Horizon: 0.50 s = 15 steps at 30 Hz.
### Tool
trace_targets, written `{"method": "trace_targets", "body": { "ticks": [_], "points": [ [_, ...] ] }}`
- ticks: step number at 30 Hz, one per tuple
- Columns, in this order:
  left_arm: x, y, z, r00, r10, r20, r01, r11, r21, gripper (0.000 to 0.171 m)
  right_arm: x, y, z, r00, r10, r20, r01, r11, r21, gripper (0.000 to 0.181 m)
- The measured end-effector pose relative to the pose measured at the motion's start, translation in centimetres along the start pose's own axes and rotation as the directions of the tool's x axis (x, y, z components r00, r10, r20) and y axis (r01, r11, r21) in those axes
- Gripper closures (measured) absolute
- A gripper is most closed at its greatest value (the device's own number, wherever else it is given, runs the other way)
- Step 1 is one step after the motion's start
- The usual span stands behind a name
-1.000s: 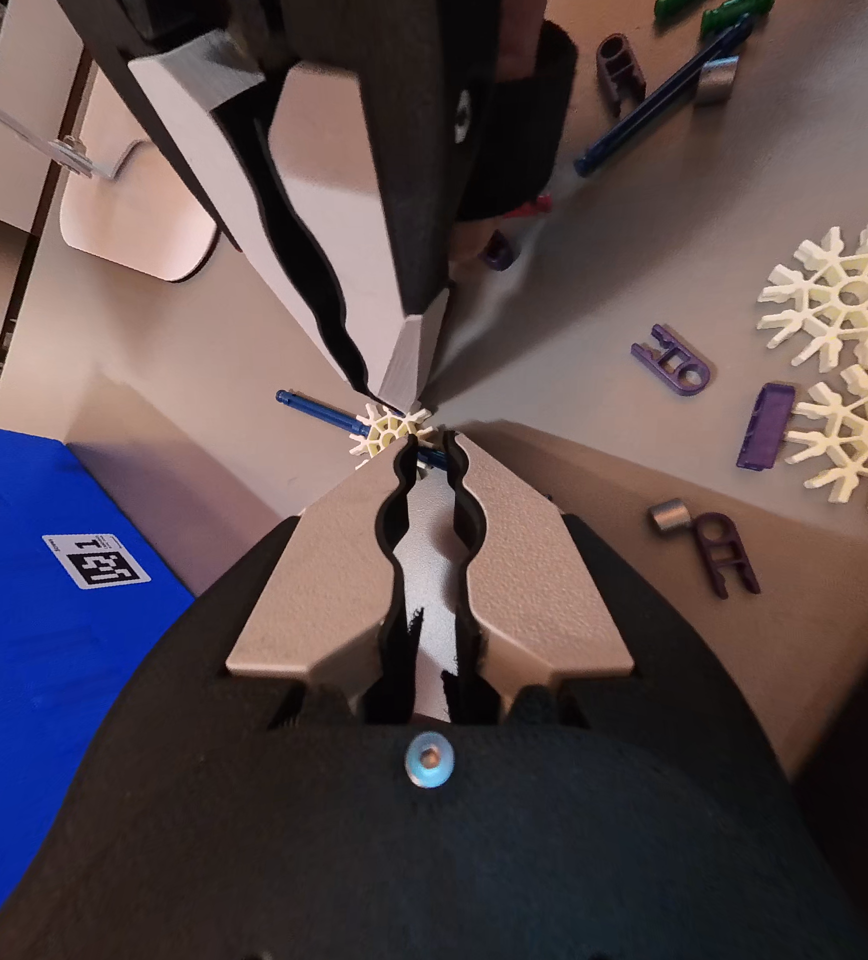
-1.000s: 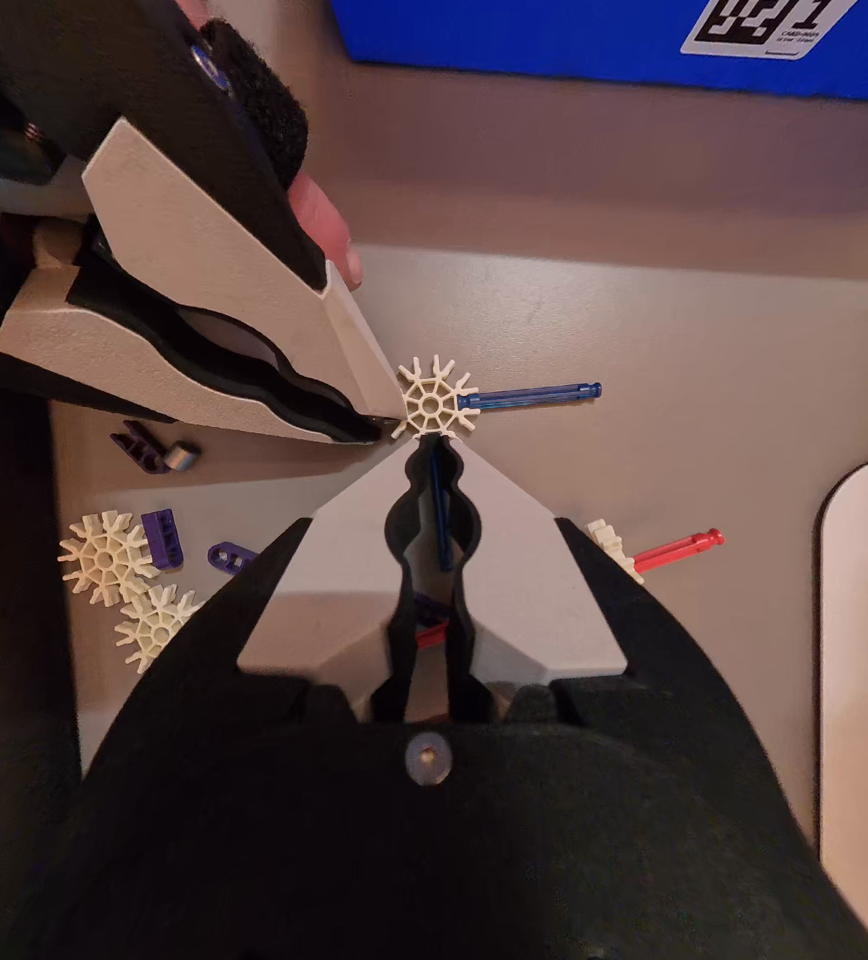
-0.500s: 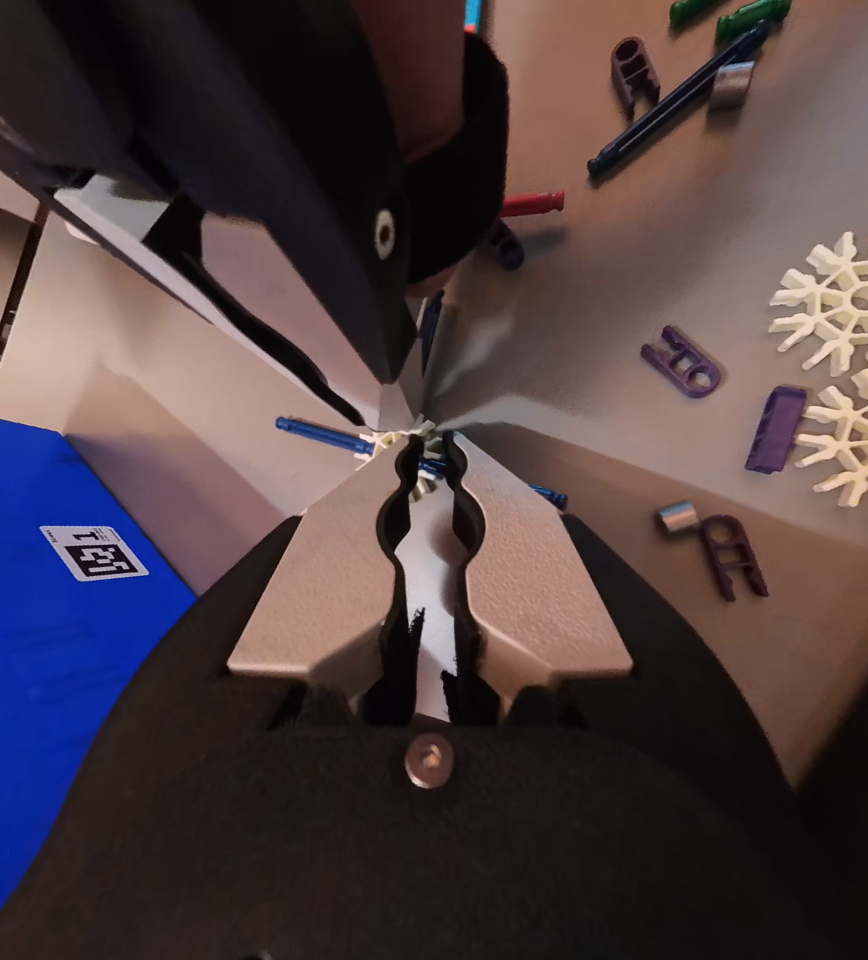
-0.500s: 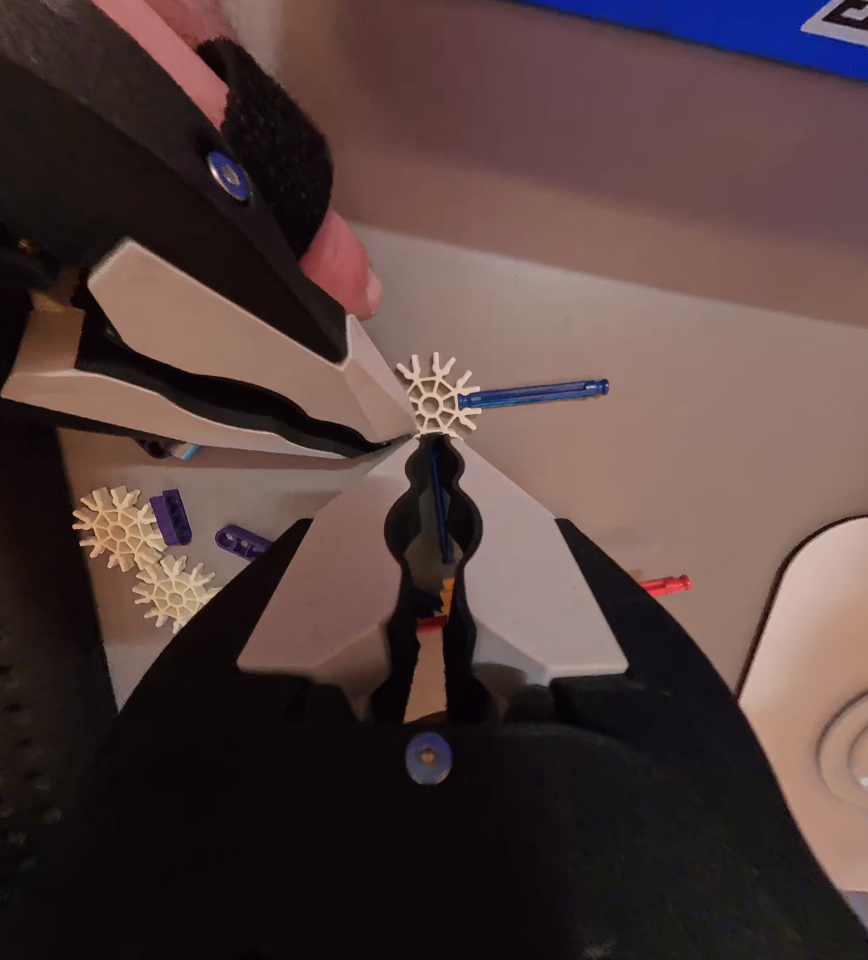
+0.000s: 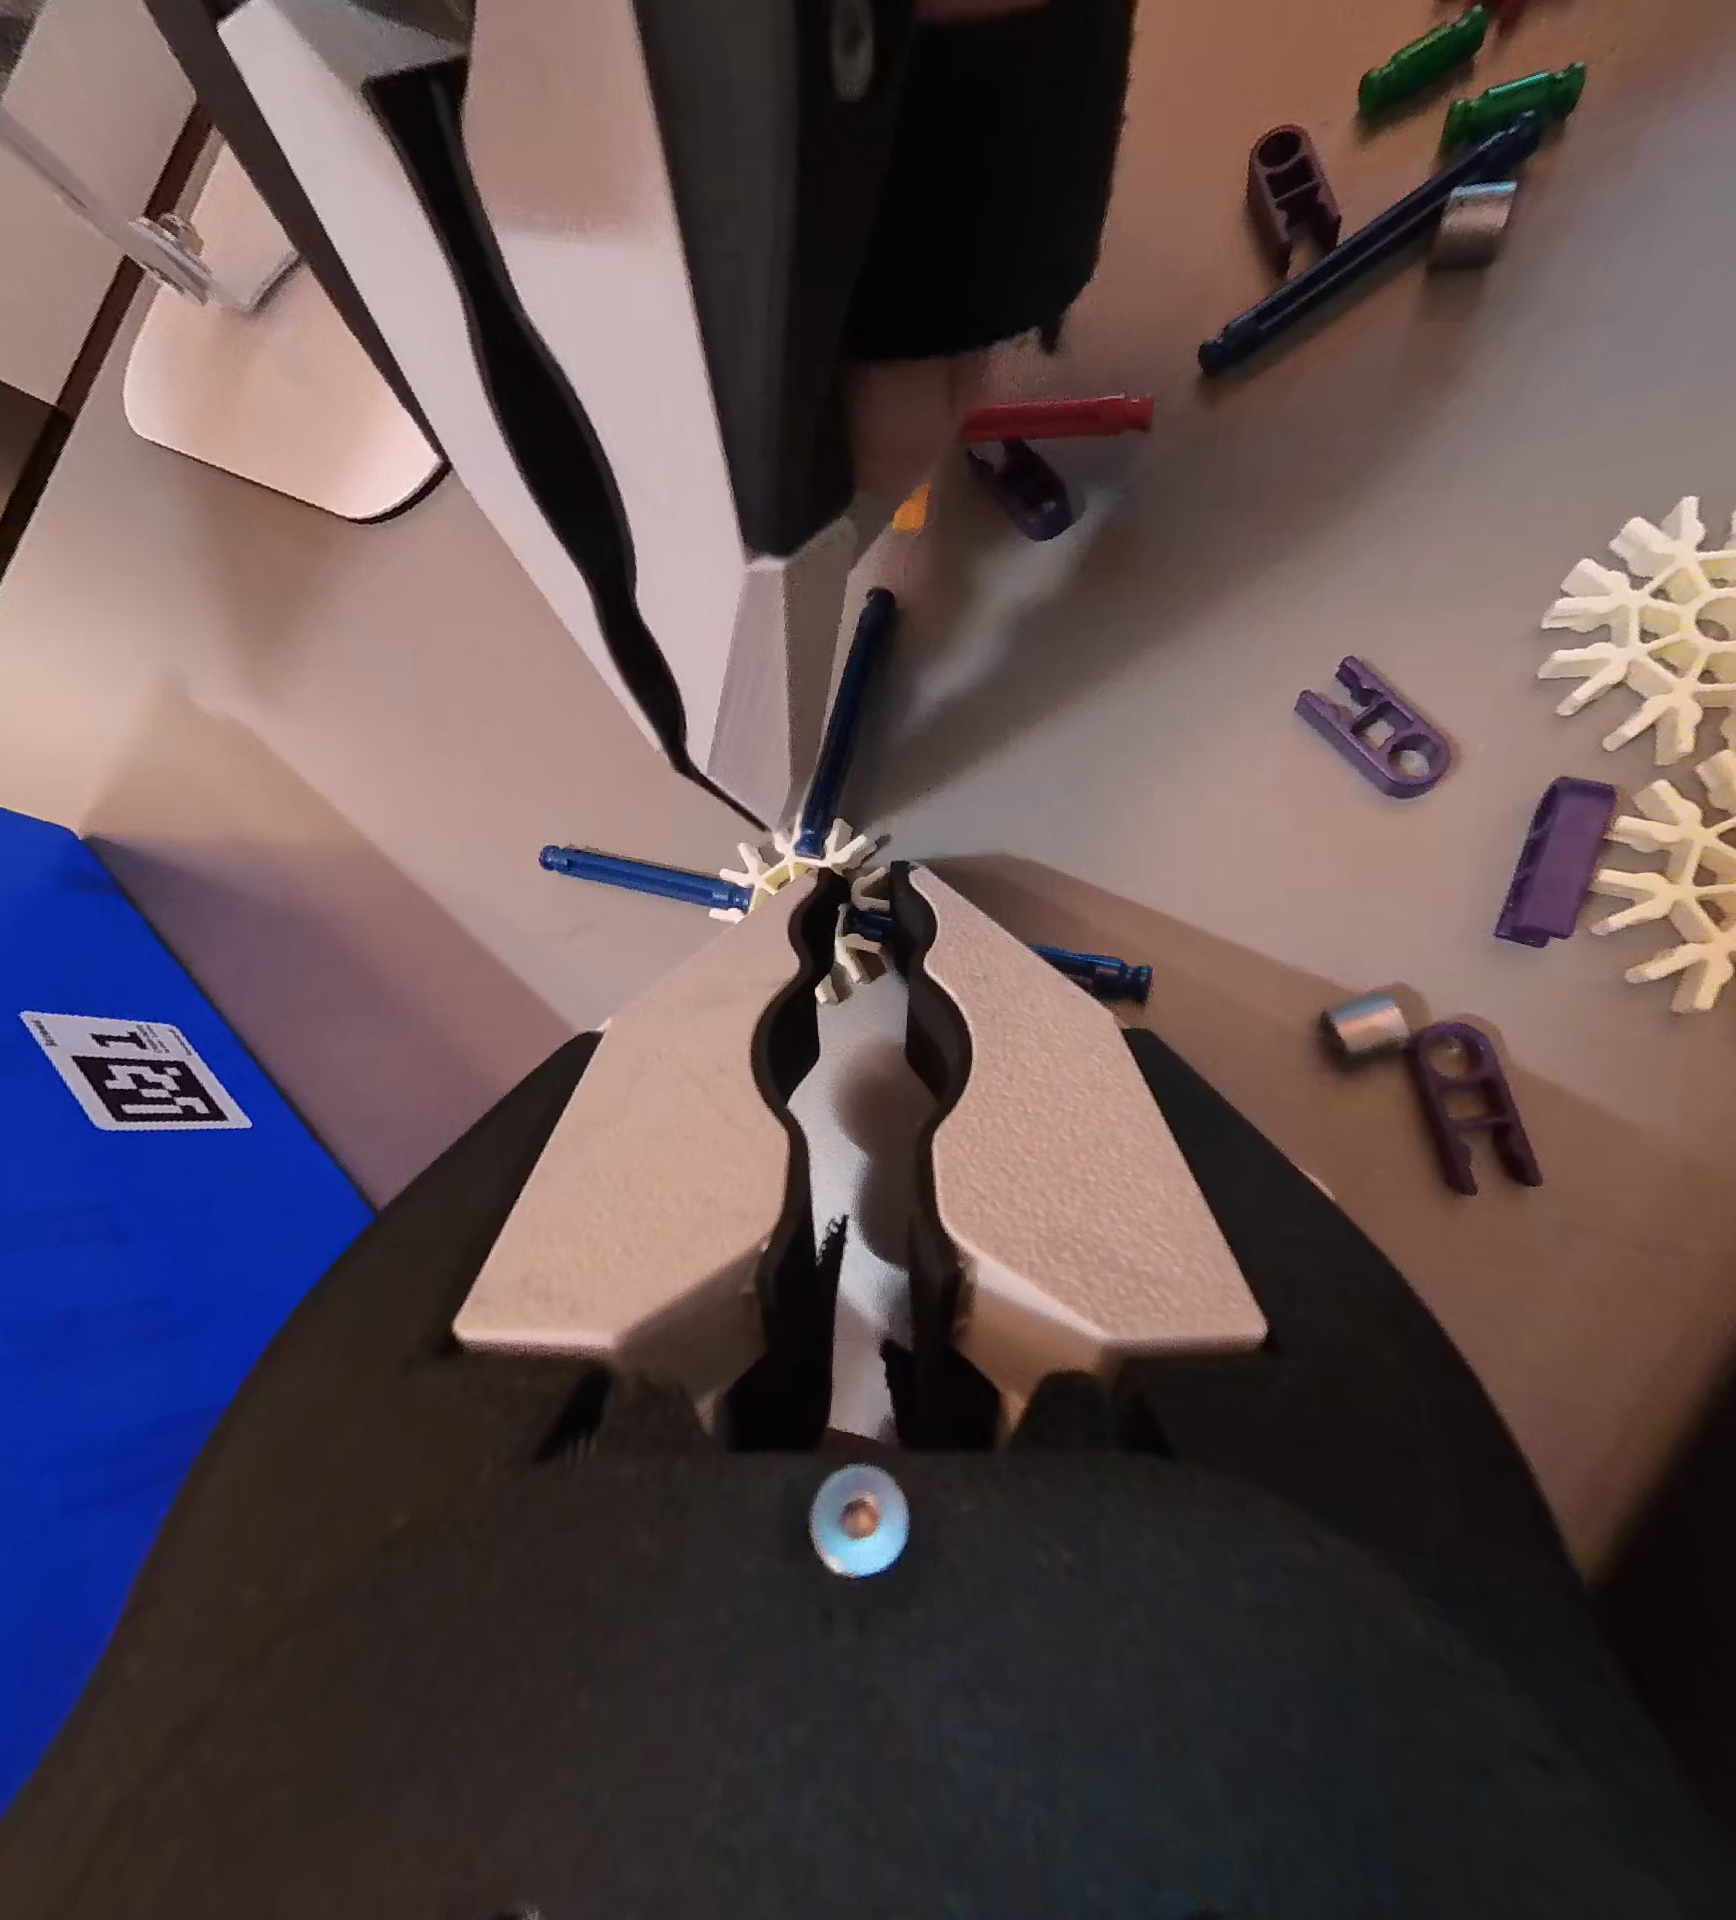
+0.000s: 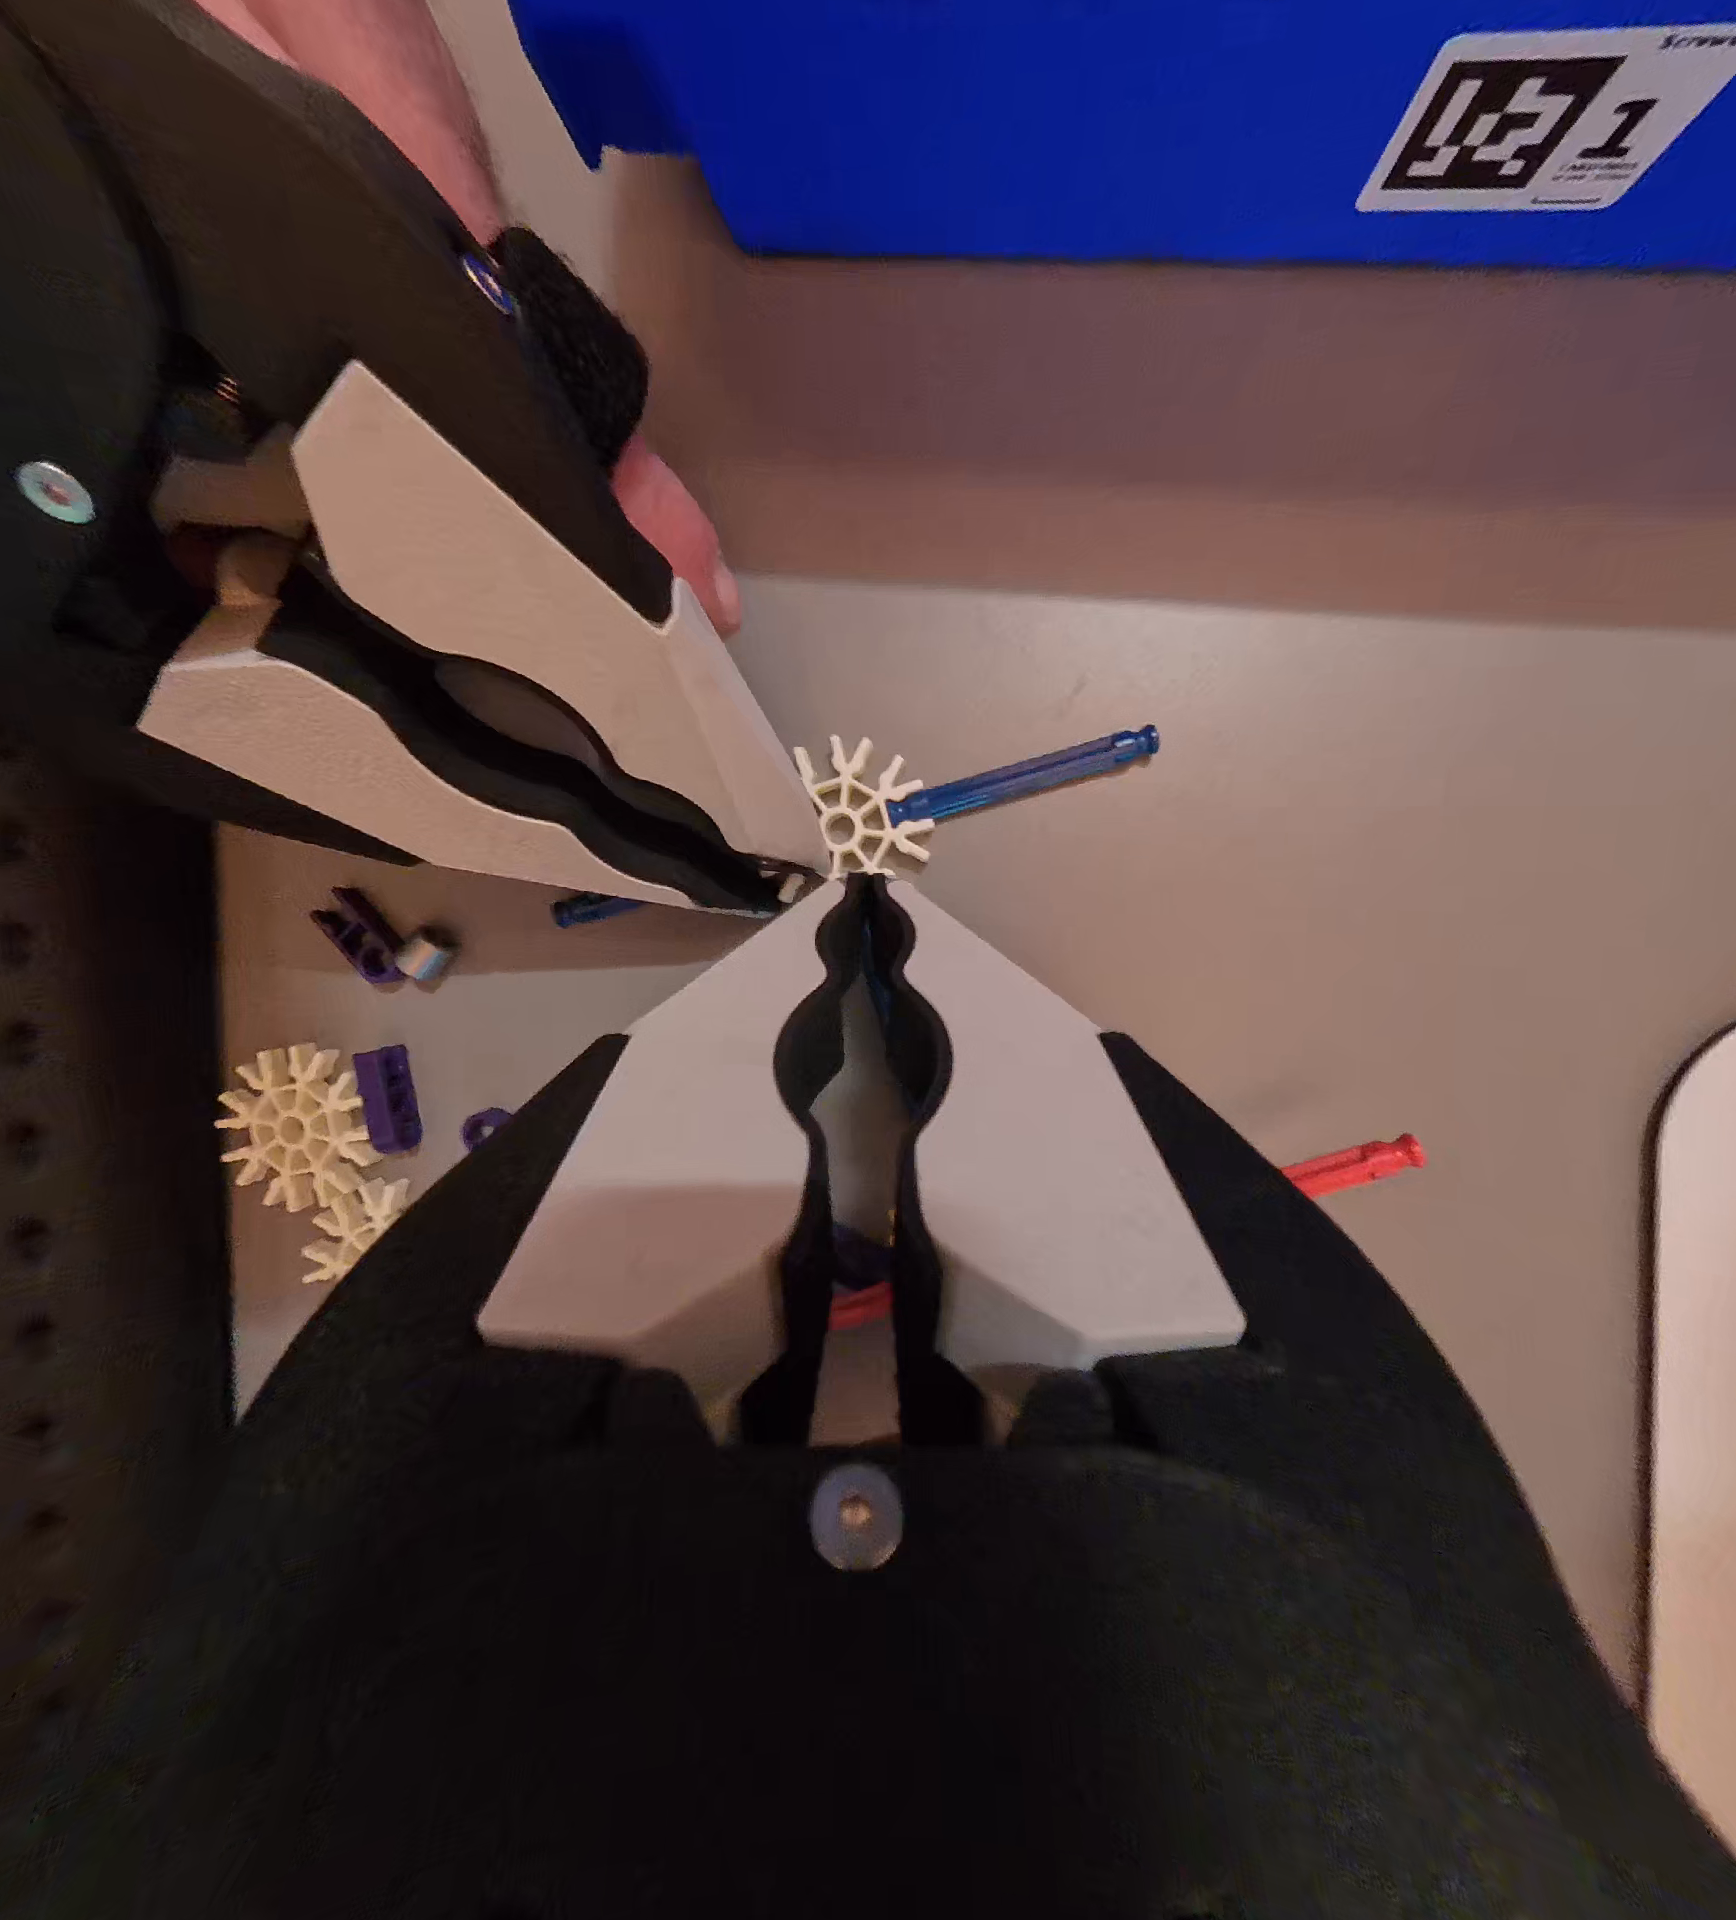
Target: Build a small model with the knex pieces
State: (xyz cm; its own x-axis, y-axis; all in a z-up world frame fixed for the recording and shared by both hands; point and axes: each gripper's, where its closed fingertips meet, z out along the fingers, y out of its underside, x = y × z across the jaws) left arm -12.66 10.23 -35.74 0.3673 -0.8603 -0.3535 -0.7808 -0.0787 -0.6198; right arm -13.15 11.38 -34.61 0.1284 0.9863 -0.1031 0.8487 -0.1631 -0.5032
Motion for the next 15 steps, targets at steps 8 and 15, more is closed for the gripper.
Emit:
{"method": "trace_targets", "body": {
  "ticks": [8,15],
  "points": [
    [0.1,-0.1,0.0,1.000,0.007,-0.003,-0.007,1.000,0.005,0.164,0.3,0.5,0.7,0.999,-0.030,-0.030,0.029,0.999,-0.030,0.181],
    [0.2,-0.1,0.0,1.000,0.014,-0.001,-0.014,1.000,0.006,0.164,-0.2,0.3,-0.1,0.998,-0.055,-0.036,0.055,0.998,0.002,0.181]
  ]
}}
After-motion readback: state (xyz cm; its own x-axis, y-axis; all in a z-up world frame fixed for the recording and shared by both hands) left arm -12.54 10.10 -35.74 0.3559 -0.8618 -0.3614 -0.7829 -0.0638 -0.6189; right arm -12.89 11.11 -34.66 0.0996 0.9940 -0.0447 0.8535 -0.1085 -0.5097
